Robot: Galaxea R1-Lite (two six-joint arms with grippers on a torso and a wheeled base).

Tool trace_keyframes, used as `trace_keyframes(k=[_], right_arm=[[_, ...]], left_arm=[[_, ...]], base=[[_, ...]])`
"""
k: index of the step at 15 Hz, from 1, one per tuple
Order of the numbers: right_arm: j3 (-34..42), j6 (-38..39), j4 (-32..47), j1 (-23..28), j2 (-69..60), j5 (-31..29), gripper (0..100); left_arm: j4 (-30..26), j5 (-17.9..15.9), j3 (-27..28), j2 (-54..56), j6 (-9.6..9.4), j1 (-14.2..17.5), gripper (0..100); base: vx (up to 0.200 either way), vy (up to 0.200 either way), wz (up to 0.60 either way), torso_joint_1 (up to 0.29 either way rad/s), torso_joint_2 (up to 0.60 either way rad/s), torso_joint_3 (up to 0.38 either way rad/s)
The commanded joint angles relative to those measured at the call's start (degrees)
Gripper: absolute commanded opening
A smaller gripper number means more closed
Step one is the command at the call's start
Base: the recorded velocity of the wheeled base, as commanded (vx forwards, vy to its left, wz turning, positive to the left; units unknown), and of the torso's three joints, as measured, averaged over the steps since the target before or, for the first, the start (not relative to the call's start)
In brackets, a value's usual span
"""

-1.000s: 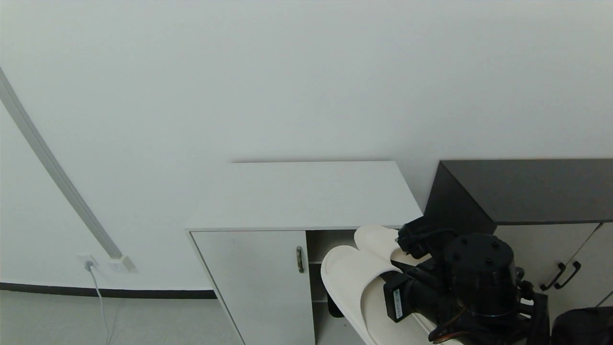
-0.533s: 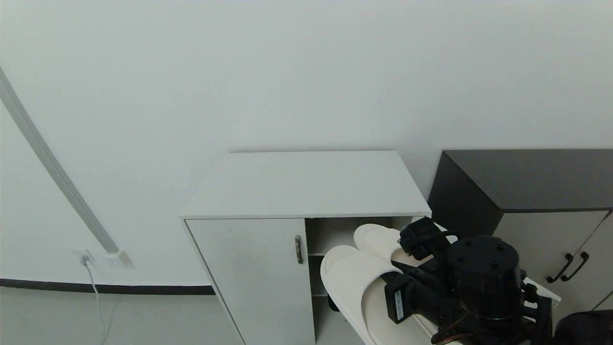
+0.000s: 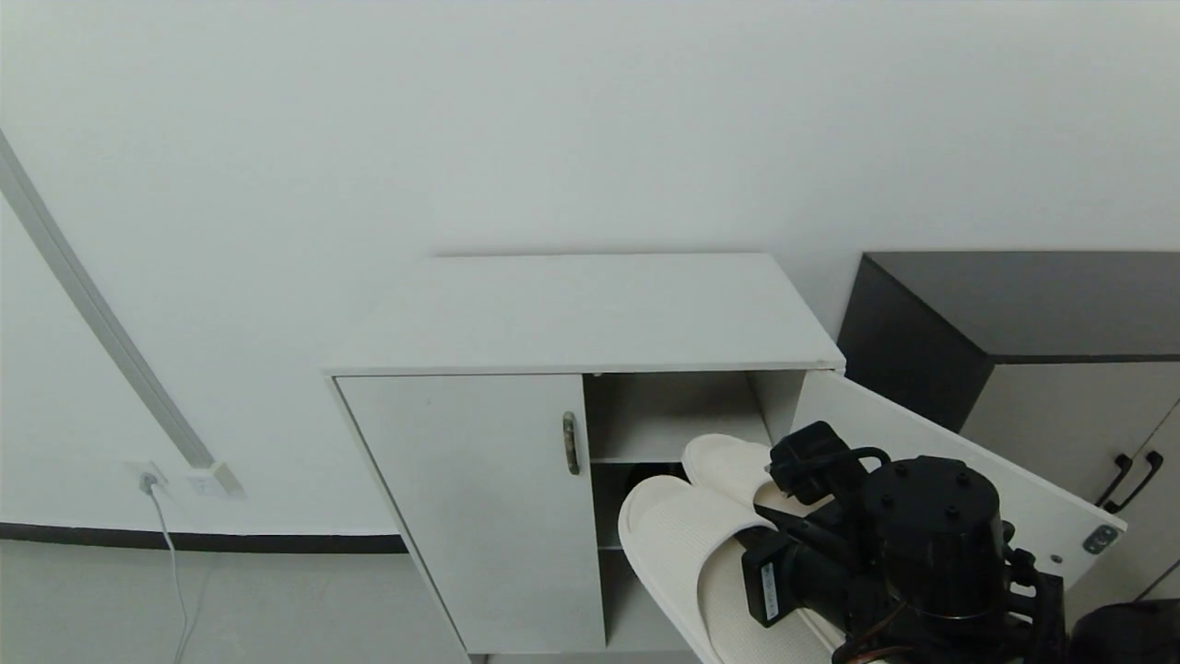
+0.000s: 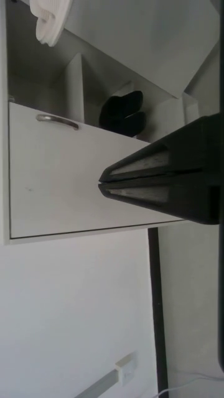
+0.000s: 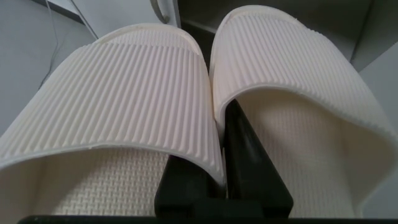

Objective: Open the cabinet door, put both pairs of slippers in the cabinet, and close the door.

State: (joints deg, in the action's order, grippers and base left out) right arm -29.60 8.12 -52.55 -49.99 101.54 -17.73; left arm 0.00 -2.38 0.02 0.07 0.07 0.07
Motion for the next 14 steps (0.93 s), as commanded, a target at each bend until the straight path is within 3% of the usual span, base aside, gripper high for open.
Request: trace_keyframes(k=[1,14], right_arm=[[-0.02,0.05,-0.27,-0.28,-0.11,0.15,0],[0.33,-0.03,-0.53,-0.98,0.42,0.06,0]], left_arm=[[0.00,0.00,-0.02,-0.07,0.01,0.01,0],[0.00,0.00,-0.02,-0.07,-0.07,0.01,0]], base=[[0.000,0.000,0.00,-0.222,0.54,0.310],[0.000,0.000,0.00,-0.172,0.49,0.322]])
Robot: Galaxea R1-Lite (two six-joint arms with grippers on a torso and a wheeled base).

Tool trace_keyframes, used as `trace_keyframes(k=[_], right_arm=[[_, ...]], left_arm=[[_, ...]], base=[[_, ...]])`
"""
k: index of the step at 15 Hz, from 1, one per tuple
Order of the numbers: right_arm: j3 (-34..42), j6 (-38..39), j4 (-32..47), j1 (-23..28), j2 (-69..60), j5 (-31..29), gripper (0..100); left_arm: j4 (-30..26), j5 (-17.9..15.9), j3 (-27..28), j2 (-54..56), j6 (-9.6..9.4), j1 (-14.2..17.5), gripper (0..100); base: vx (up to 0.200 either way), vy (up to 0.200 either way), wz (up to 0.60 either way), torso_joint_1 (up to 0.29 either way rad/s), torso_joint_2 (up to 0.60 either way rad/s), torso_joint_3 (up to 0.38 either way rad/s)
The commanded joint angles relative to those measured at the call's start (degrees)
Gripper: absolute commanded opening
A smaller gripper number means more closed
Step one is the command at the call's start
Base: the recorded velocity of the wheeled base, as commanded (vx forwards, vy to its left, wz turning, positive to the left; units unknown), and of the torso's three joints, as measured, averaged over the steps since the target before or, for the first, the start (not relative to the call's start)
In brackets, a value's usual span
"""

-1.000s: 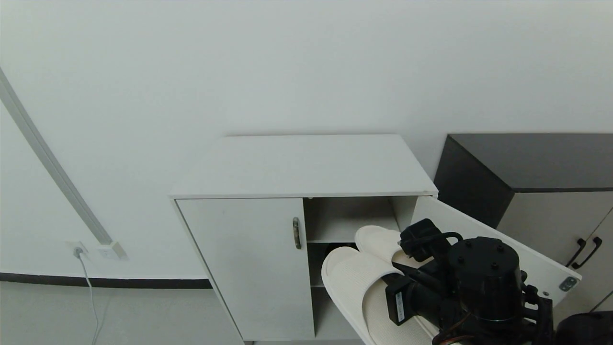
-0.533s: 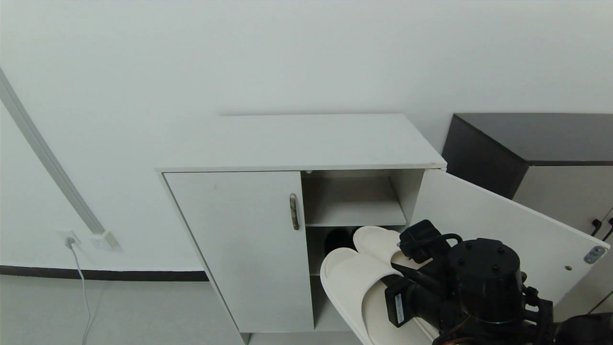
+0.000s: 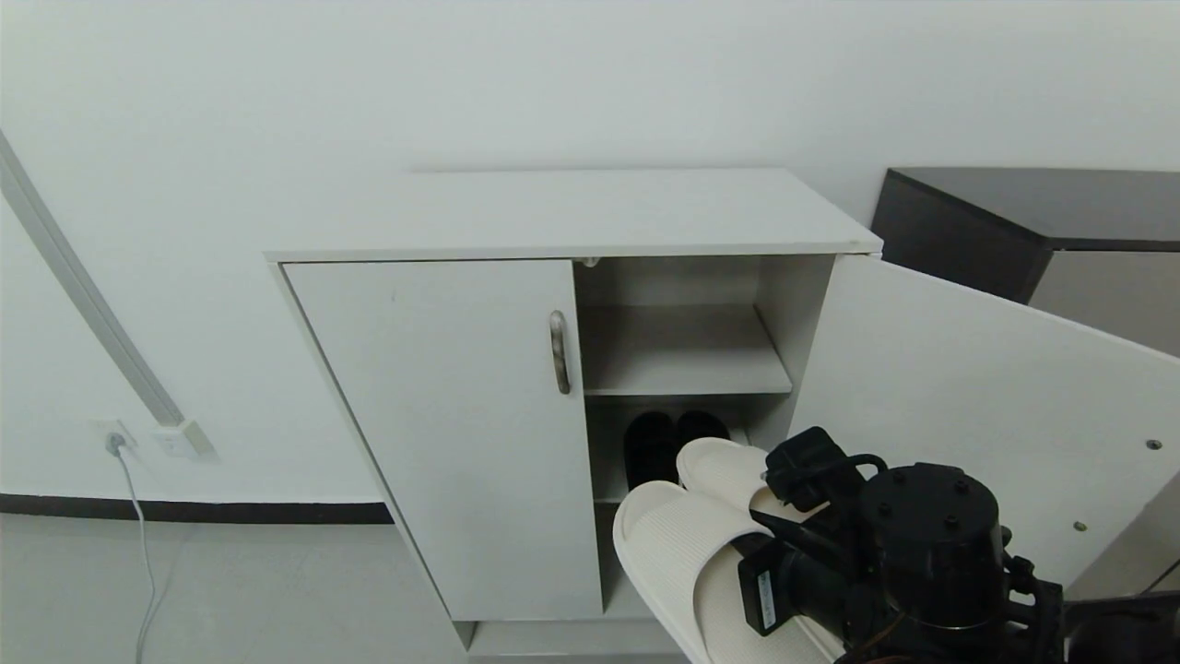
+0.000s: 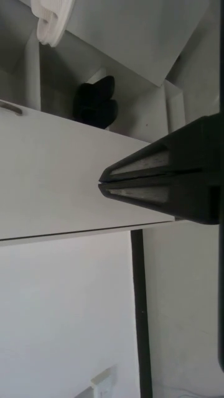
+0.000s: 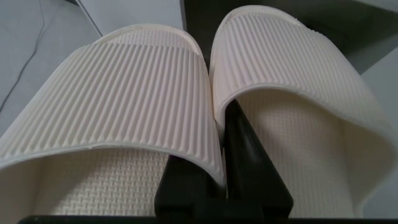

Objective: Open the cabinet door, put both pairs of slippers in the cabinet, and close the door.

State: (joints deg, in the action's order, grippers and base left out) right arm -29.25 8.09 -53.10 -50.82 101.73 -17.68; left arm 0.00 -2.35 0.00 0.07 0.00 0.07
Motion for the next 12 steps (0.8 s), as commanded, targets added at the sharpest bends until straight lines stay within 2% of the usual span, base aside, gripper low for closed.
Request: trace_keyframes(k=[1,9,12], right_arm=[[-0.02,-0.01,0.02,-0.15,0.22,0.01,0],[0.07,-0.10,-0.07,-0.51,1.01,-0.25,0],[0.07,-0.10,-0.34,-0.51,1.10,-0.25,0]], left_arm=[[0.00,-0.02,0.09,-0.07,0.00,0.01,0],[0.00,-0.02,0.00,-0.07,0.00,0.01,0],[0.00,-0.02,0.00,-0.07,-0.09,0.01,0]], base=[[0.000,0.000,0.00,-0.129,0.47,0.339],[0.000,0.000,0.00,-0.064,0.45,0.379],[0.000,0.000,0.00,0.006,0.19,0.188]])
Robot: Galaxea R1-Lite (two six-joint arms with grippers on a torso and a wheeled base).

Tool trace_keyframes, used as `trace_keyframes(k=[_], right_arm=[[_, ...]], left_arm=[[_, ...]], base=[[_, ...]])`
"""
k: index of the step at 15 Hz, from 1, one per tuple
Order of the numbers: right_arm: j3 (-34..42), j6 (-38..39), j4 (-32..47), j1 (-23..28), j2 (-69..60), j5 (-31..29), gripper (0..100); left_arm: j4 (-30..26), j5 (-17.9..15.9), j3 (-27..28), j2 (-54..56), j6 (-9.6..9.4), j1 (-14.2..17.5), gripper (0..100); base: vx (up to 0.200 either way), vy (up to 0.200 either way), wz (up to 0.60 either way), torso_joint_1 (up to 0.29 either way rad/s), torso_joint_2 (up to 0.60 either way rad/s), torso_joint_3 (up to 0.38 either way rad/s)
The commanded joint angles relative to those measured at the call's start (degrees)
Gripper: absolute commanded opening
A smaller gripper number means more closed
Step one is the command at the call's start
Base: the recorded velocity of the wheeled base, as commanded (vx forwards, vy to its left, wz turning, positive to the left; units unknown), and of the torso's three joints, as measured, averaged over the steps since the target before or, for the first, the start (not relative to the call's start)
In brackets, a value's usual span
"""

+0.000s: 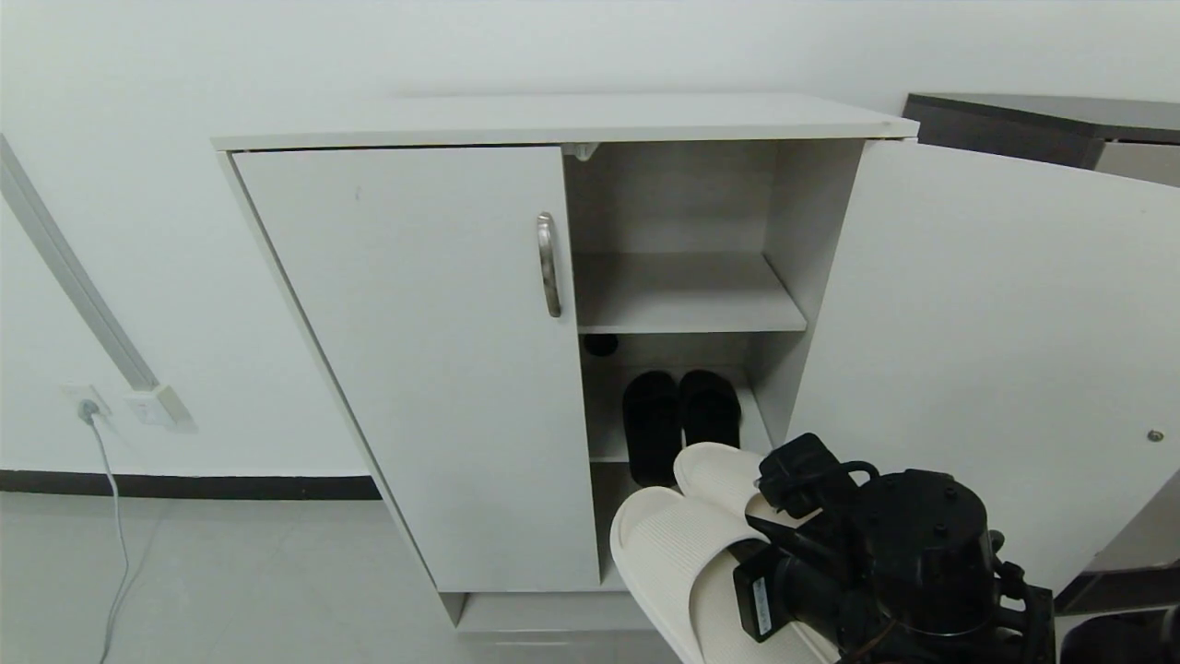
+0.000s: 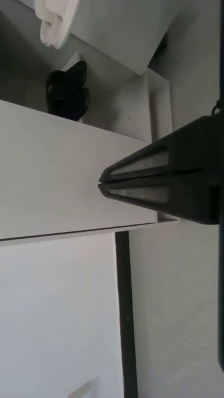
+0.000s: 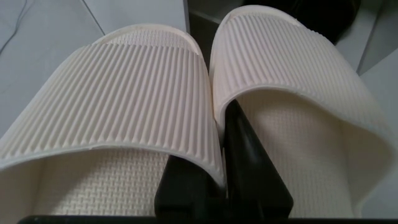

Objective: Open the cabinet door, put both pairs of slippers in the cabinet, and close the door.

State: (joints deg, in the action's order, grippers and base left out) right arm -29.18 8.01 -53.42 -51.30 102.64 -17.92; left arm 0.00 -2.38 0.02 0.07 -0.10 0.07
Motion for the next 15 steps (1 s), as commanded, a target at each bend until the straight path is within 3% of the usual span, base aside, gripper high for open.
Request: trace_keyframes(k=[1,5,8,9,13,15], right_arm=[[0.00,-0.01,-0.02,-0.03,0.63,-0.10,0],[-0.26,-0.54,-3.53,0.15,3.97,-0.54,0],[-6.15,-1.68,-6.87,-0.56,9.33,-9.59,0],[-9.84,-1.15,-4.68,-0.56,10.56,-11.35,0],[-29.00,8.69,20.02,-1.52,10.73,-25.59,0],[-34.80,9.39,24.33,-1.52,10.38,-27.26,0]], left_arm=[[0.00,0.00,-0.02,-0.07,0.01,0.01,0],[0.00,0.00,0.06,-0.07,0.01,0.01,0],[0.00,0.00,-0.02,-0.07,-0.08,0.01,0],[0.00,0.00,-0.02,-0.07,-0.08,0.01,0],[0.00,0.00,-0.02,-0.07,-0.17,0.01,0],[0.00,0.00,-0.02,-0.07,-0.17,0.01,0]], base=[[0.000,0.000,0.00,-0.002,0.06,0.046],[0.000,0.000,0.00,0.000,0.00,0.000],[0.000,0.000,0.00,0.000,0.00,0.000],[0.000,0.000,0.00,0.000,0.00,0.000],[0.000,0.000,0.00,0.000,0.00,0.000],[0.000,0.000,0.00,0.000,0.00,0.000]])
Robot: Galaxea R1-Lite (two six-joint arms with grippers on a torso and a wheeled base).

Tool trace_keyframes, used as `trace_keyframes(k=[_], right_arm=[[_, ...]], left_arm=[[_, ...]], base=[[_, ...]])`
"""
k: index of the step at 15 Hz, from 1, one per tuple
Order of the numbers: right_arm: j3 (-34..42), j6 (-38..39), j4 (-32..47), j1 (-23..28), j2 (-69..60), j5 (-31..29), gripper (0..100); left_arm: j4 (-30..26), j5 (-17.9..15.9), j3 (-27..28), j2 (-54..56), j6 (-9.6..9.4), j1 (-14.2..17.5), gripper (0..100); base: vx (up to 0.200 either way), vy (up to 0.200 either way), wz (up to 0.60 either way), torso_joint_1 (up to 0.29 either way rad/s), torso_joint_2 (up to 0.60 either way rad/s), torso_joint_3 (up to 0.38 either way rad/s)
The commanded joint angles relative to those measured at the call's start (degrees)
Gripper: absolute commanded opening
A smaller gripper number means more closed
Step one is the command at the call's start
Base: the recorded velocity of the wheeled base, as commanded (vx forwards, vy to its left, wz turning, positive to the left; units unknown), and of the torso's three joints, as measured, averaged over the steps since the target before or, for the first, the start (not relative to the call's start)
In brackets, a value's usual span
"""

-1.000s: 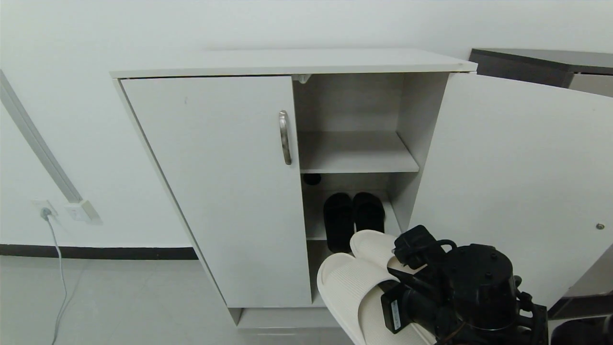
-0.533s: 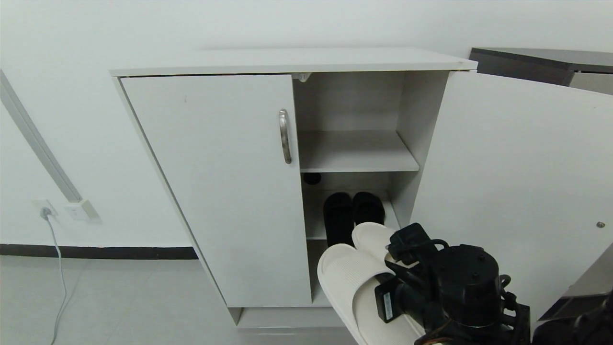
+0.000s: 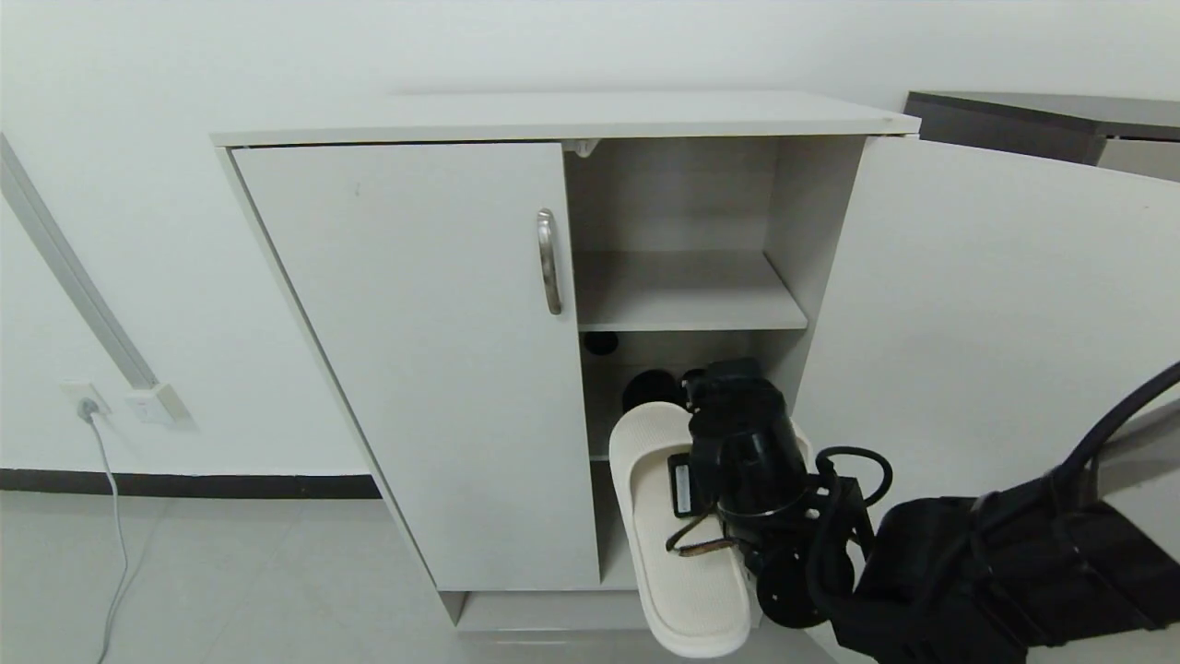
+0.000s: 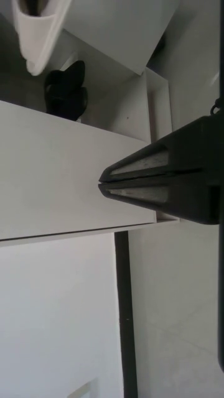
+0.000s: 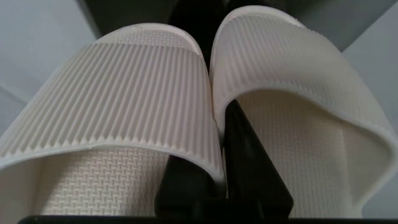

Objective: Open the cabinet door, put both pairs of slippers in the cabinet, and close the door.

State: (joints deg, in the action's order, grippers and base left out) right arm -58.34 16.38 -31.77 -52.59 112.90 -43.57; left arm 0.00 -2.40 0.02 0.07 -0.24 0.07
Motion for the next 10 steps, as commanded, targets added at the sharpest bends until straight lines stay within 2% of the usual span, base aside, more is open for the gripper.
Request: trace_keyframes(k=[1,5,10], right_arm=[[-8.10,0.84,4.43,-0.23,-0.48,-2.22,0],[-13.46,0.49,12.78,-0.06,-2.95,-3.89,0],[-13.99,-1.88,12.96,0.73,-2.77,-3.89,0]], left_arm=[[0.00,-0.06,-0.02,-0.07,-0.02,0.01,0],[0.00,-0.06,-0.02,-0.07,-0.02,0.10,0],[0.00,-0.06,-0.02,-0.07,-0.02,0.10,0]], base=[[0.000,0.000,0.00,0.000,0.00,0.000],[0.000,0.000,0.00,0.000,0.00,0.000],[0.000,0.000,0.00,0.000,0.00,0.000]])
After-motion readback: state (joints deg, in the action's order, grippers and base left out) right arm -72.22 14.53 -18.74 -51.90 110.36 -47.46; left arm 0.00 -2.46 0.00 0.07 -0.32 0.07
